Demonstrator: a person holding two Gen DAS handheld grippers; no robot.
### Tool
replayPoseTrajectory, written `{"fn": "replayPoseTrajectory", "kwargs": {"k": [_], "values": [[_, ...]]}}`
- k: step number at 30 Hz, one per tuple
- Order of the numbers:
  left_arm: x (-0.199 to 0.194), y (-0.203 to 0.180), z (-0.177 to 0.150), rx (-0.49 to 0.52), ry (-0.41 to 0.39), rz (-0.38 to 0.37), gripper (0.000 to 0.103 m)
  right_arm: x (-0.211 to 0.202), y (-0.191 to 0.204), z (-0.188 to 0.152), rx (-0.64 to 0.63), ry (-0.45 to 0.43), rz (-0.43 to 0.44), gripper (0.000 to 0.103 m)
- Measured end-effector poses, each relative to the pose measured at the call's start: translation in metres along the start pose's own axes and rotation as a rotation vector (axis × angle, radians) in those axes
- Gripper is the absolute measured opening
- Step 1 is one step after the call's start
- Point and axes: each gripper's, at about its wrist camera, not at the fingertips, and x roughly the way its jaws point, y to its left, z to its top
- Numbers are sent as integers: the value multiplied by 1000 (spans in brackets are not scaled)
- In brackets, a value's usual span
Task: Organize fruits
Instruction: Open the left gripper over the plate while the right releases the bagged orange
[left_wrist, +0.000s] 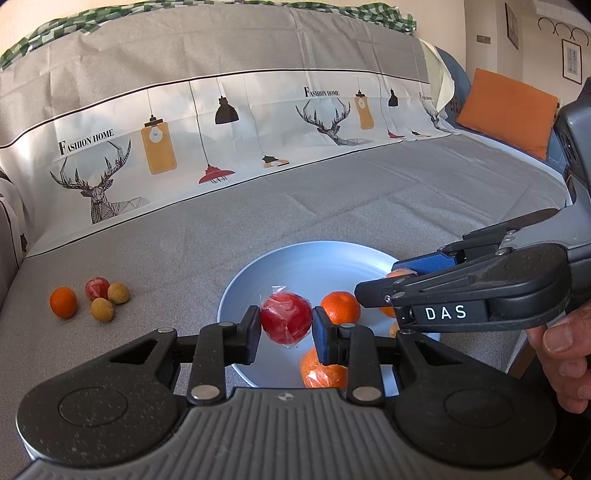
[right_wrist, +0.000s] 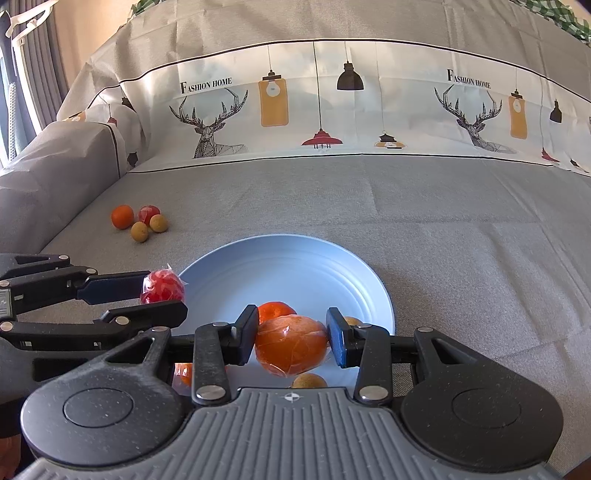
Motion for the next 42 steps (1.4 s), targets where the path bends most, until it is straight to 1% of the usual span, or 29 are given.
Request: {"fn": "replayPoseTrajectory", "kwargs": {"k": [21, 22, 23, 24, 25, 27, 31, 42], "values": [[-1, -1, 2, -1, 0, 2, 33, 0, 2, 0, -6, 0, 0, 42], [-1, 0, 2, -1, 3, 0, 33, 0, 2, 0, -6, 0, -1, 42], [-1, 0, 2, -2, 6, 0, 36, 0, 2, 0, -6, 2, 0, 42], [0, 1, 2, -4, 9, 1, 40, 1, 3, 0, -6, 4, -3, 42], [0, 1, 3, -7, 6, 5, 47, 1, 3, -1, -7, 7, -10, 42], [0, 3, 4, -15, 1, 9, 47, 2, 2, 0, 0, 10, -20, 43], [0, 5, 3, -27, -3, 19, 47, 2, -2, -1, 20, 7, -29, 50], [-4, 9, 4, -42, -22, 36, 47, 0, -5, 1, 30, -7, -37, 51]]}}
